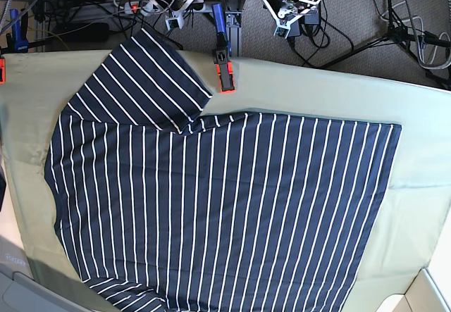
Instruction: Fold the T-shirt properly
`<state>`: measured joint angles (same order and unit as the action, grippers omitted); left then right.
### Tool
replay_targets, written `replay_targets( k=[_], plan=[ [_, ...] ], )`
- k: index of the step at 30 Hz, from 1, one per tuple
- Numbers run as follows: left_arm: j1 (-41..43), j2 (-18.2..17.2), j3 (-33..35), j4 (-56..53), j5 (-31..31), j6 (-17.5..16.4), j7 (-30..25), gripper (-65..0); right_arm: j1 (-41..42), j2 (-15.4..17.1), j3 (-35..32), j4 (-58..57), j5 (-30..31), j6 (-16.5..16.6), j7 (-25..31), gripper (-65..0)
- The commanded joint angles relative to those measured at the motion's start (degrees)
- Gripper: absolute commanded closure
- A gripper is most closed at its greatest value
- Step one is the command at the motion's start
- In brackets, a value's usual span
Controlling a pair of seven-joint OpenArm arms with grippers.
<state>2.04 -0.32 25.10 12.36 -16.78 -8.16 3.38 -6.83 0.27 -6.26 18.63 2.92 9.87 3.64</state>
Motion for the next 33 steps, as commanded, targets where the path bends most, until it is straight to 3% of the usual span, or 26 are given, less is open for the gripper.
replay_targets(
  k=[1,3,4,8,9,19,21,25,27,33],
  plan=[
    [-0.11,0.31,0.04,0.33,-0.11,-0.66,-0.37,-14.0,-0.02,-0.13,-0.09,0.35,-0.17,-1.77,0.48,-38.3],
    [-0.11,0.31,0.04,0.33,-0.11,-0.66,-0.22,-11.4,-0.02,-0.13,-0.09,0.35,-1.01,-1.77,0.48,-37.8],
    [-0.11,0.31,0.04,0.33,-0.11,-0.63,0.24,-8.6,-0.02,-0.13,-0.09,0.35,-2.67,-1.77,0.48,-33.4],
    [-0.11,0.31,0.04,0.35,-0.09,-0.63,1.2,-0.1,-0.02,-0.11,-0.09,0.85,-7.08,-1.77,0.48,-1.1],
    [-0.11,0.31,0.04,0.33,-0.09,-0.63,1.31,0.0,-0.02,-0.11,-0.09,1.01,-7.02,-1.77,0.48,0.0],
    [-0.09,0.31,0.04,0.35,-0.11,-0.66,1.57,-0.2,-0.02,-0.11,-0.09,1.31,-7.02,-1.77,0.48,0.0],
    [-0.11,0.31,0.04,0.35,0.07,-0.66,1.57,-3.1,-0.02,-0.13,-0.09,1.31,-6.99,-1.77,0.48,0.0],
    [-0.11,0.31,0.04,0.44,1.64,-0.68,1.55,-13.4,-0.02,-0.13,-0.09,1.31,-6.97,-1.77,0.48,-21.6],
    [-0.11,0.31,0.04,0.44,1.6,-0.68,1.53,-13.9,-0.02,-0.13,-0.09,1.31,-6.93,-1.77,0.48,-28.9],
    [-0.11,0.31,0.04,0.44,1.6,-0.66,1.53,-13.9,-0.02,-0.13,-0.09,1.31,-6.95,-1.77,0.48,-30.1]
  ],
)
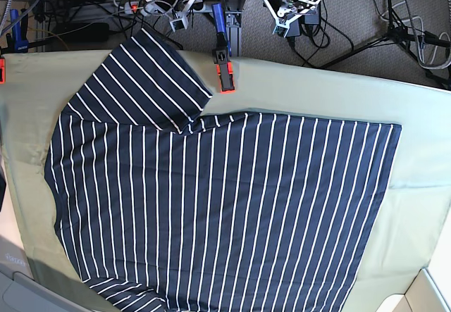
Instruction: Fold the T-shirt properly
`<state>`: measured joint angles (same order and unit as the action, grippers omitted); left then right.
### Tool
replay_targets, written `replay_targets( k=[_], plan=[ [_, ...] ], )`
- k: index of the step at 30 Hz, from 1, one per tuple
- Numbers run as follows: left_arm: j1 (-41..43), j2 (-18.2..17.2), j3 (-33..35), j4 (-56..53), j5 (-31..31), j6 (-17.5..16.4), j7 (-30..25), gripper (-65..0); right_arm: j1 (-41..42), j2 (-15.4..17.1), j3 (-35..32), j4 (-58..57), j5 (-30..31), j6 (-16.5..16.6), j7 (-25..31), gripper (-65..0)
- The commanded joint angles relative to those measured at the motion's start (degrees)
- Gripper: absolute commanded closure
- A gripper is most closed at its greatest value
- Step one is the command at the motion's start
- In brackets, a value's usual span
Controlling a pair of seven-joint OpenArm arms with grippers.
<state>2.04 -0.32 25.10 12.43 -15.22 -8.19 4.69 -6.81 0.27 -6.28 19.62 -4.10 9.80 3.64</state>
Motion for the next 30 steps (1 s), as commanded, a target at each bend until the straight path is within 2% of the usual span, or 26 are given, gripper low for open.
replay_targets(
  k=[1,15,17,20,26,30],
  plan=[
    [-0.11,0.33,0.04,0.37,0.04,-0.66,0.22,-13.9,-0.04,-0.13,-0.07,0.33,0.07,-1.7,0.48,-30.1],
    [-0.09,0.31,0.04,0.37,0.07,-0.61,-0.61,-13.8,-0.04,-0.11,-0.07,0.33,0.02,-1.7,0.48,-30.1],
    [-0.13,0.28,0.04,0.37,2.1,-0.63,-1.25,-13.8,-0.04,-0.11,-0.07,0.59,0.0,-1.7,0.48,-30.0],
    [-0.04,0.28,0.04,0.37,9.31,-0.61,-1.27,-13.8,-0.04,-0.11,-0.07,1.25,0.02,-1.68,0.48,-30.0],
    [1.53,0.13,-0.02,0.37,9.49,-0.63,-0.13,-13.8,-1.16,0.46,-0.07,3.06,-0.02,-1.68,0.44,-30.0],
    [4.0,-0.02,0.0,0.55,9.57,-0.68,-1.66,-13.8,-3.72,1.16,-0.09,5.92,-0.04,-1.66,0.44,-30.0]
  ],
)
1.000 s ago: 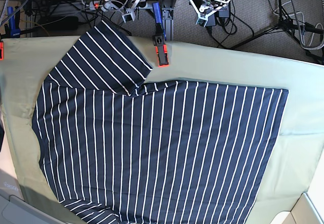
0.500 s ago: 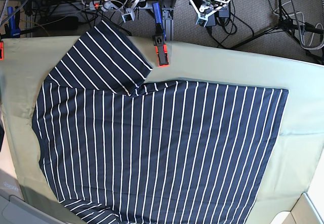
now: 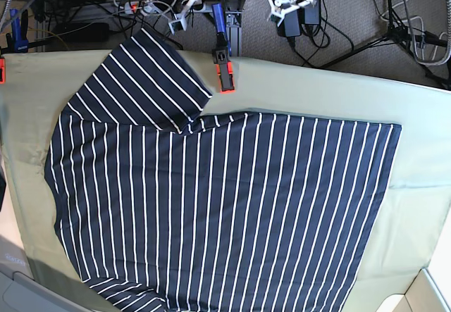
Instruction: Fold the T-shirt properly
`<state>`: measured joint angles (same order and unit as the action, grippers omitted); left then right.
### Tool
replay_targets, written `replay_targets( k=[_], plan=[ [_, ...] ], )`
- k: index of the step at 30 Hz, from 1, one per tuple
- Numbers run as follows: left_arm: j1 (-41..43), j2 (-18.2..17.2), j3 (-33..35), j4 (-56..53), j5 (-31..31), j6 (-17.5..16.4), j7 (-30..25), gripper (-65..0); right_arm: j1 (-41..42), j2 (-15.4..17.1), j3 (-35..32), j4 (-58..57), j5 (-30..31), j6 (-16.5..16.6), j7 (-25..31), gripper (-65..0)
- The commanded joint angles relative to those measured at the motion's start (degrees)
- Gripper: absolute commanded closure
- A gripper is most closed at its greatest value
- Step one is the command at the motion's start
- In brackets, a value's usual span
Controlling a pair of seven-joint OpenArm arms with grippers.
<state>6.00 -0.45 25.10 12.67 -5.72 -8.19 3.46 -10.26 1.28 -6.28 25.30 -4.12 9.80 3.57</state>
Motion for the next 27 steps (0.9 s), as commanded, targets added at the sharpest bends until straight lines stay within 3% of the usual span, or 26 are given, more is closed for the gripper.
replay_targets(
  k=[1,9,15,19,24,27],
  plan=[
    [0.96,-0.13,0.0,0.79,0.28,-0.7,-1.49,-13.8,-1.09,0.31,-0.11,1.14,-0.02,-1.6,0.5,-30.0],
    [10.19,-4.81,-0.04,15.85,0.46,-8.09,-6.21,-13.8,-8.94,3.39,-0.11,11.28,0.09,-1.44,0.24,-30.0],
    [19.23,-9.62,-0.07,33.03,0.37,-8.13,-6.45,-13.8,-17.14,8.5,-0.11,24.13,2.01,-1.46,-5.03,-30.0],
    [24.81,-11.91,-0.37,43.65,0.13,-8.15,-7.67,-13.8,-22.49,12.44,-0.11,31.23,2.01,-1.49,-5.35,-30.0],
    [30.73,-12.31,-4.9,54.45,-0.94,-8.17,-7.74,-13.8,-29.16,16.35,-0.11,40.22,3.02,-1.49,-5.42,-30.0],
    [33.81,-12.33,-8.22,60.33,-0.92,-10.4,-7.63,-13.8,-33.16,18.6,-0.11,46.29,4.61,-1.49,-5.84,-30.0]
  ],
)
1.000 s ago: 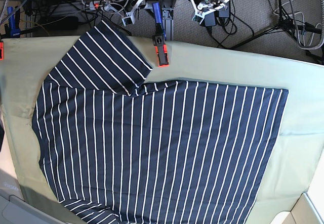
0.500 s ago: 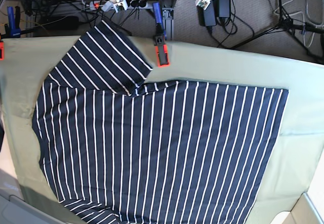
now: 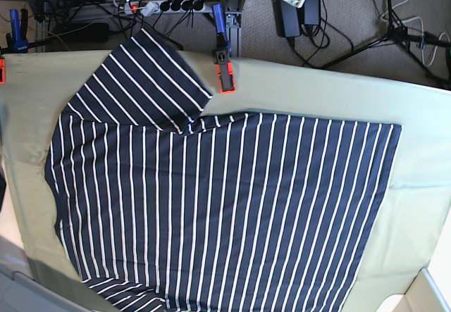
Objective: Fold the T-shirt properly
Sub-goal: 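Move the right gripper to the folded sleeve corner and grasp it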
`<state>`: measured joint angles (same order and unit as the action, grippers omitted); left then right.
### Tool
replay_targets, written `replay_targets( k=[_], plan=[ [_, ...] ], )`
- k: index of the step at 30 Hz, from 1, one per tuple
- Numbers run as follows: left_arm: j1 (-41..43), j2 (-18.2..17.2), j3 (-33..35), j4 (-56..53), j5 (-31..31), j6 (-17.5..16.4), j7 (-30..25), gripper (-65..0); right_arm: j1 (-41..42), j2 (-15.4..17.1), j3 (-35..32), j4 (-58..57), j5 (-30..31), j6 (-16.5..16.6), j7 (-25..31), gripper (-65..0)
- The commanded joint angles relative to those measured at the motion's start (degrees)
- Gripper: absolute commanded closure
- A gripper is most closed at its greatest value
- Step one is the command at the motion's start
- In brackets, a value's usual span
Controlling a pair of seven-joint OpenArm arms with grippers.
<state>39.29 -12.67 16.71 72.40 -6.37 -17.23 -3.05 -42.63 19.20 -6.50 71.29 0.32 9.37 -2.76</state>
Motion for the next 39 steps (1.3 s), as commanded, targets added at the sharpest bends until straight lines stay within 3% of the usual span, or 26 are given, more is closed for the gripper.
replay_targets(
  k=[1,4,11,16,22,27,31,39],
  plan=[
    [1.42,-0.31,-0.83,2.49,-0.26,-2.16,-1.01,-13.8,-2.08,1.31,0.11,2.38,0.15,-1.05,0.11,-30.0],
    [4.0,-1.25,-2.97,7.91,-1.03,-4.94,-0.79,-13.8,-5.73,3.06,0.42,8.81,0.13,-1.07,-1.09,-29.9],
    [9.79,-4.39,-6.88,19.34,-6.38,-5.07,3.5,-13.8,-13.31,3.17,6.97,23.93,0.5,-1.27,-5.05,-30.0],
    [13.46,-4.5,-10.71,26.27,-6.69,-5.09,3.5,-13.8,-15.72,3.15,11.91,31.3,5.38,-1.27,-7.58,-30.0],
    [15.67,-4.48,-15.08,32.2,-8.98,-4.39,6.14,-13.9,-15.82,3.17,16.31,36.24,9.81,-1.29,-10.56,-30.0],
    [15.67,-4.48,-17.55,34.93,-12.98,-4.44,11.04,-13.9,-15.8,3.13,20.79,39.98,19.61,-1.27,-13.31,-30.0],
    [15.67,-4.5,-18.29,35.23,-13.14,-4.46,11.47,-13.9,-14.93,2.49,25.59,43.41,25.09,-1.27,-13.75,-30.0],
    [15.67,-4.5,-18.29,35.23,-13.16,-4.44,11.85,-13.9,-8.26,0.87,28.76,41.62,26.29,-1.27,-13.81,-30.0]
  ],
)
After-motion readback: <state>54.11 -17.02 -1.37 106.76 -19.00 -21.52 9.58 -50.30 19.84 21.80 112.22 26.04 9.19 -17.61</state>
